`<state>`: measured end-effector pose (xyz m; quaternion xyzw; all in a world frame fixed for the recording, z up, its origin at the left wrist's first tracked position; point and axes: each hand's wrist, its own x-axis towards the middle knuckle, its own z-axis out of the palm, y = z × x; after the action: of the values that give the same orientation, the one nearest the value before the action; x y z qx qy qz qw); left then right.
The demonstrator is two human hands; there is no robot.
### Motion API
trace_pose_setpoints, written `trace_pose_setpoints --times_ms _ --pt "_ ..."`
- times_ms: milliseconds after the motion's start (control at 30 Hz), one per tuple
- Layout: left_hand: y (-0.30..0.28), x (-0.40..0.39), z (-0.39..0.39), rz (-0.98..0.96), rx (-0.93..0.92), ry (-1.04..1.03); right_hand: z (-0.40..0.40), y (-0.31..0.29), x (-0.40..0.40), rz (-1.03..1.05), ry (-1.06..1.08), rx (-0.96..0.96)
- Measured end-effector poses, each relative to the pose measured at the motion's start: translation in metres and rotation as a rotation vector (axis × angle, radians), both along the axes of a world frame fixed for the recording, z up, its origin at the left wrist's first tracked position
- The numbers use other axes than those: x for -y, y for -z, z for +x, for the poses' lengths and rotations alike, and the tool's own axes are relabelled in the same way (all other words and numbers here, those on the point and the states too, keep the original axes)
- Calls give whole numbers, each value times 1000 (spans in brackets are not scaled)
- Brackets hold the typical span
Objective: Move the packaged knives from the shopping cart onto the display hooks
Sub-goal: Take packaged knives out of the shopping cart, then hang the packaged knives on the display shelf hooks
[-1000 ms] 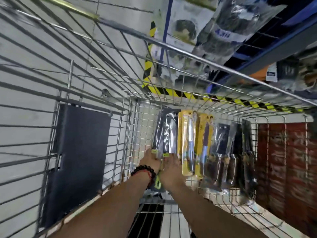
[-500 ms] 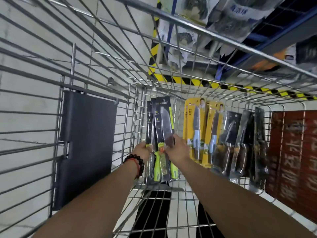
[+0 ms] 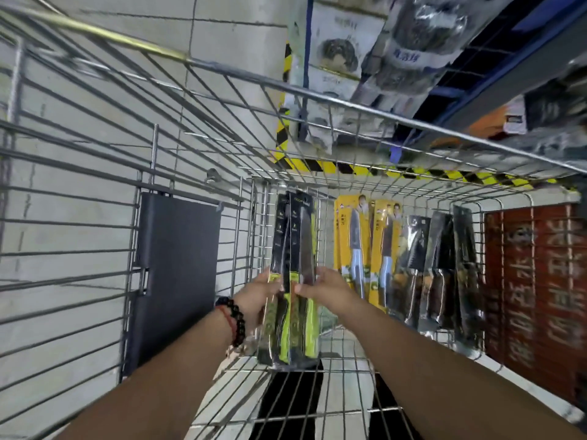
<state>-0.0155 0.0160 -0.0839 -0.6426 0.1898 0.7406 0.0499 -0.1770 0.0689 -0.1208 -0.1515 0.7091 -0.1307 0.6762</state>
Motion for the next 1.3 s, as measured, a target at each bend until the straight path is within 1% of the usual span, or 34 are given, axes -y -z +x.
trace_pose_setpoints --times_ms 67,133,200,267,333,433,500,533,567,633,700,767,900,1067,1200,1300 --pt "-19 -5 3 36 -44 -66 -5 -27 -2 -50 71 41" --pt "-40 -8 1 12 -104 -105 -10 -50 -5 -73 116 78" --pt "-65 -13 -13 -26 -110 -170 -19 -79 -13 -121 150 102" --pt "-94 -17 -29 -115 -100 -212 -30 -107 -25 -166 167 139" --pt "-125 -22 -50 -168 -135 -191 -41 -136 -33 -228 216 100" --pt "-168 -25 -82 -307 -154 -204 -69 -151 -46 -337 401 93" --pt "-198 -28 -104 -430 -168 -161 -93 -177 -53 -409 494 118" --pt "-216 -29 -116 -508 -161 -133 -103 -210 -54 -454 512 126" --pt "-229 -30 -128 -541 -186 -155 -115 -238 -57 -503 510 123" --pt "-257 -37 -154 -591 -229 -193 -147 -270 -70 -598 523 91" --pt "-285 -47 -181 -647 -259 -197 -182 -298 -85 -694 563 -5" --pt "-308 -60 -210 -710 -282 -156 -219 -326 -104 -749 581 -89" --pt "-342 -87 -275 -887 -312 -59 -295 -370 -147 -837 672 -138" --pt "-396 -138 -375 -1080 -323 39 -383 -422 -210 -959 704 -226" --pt "-422 -165 -445 -1119 -417 95 -448 -460 -258 -1024 731 -324" --pt "-442 -177 -493 -1149 -467 111 -488 -485 -288 -1044 809 -426"
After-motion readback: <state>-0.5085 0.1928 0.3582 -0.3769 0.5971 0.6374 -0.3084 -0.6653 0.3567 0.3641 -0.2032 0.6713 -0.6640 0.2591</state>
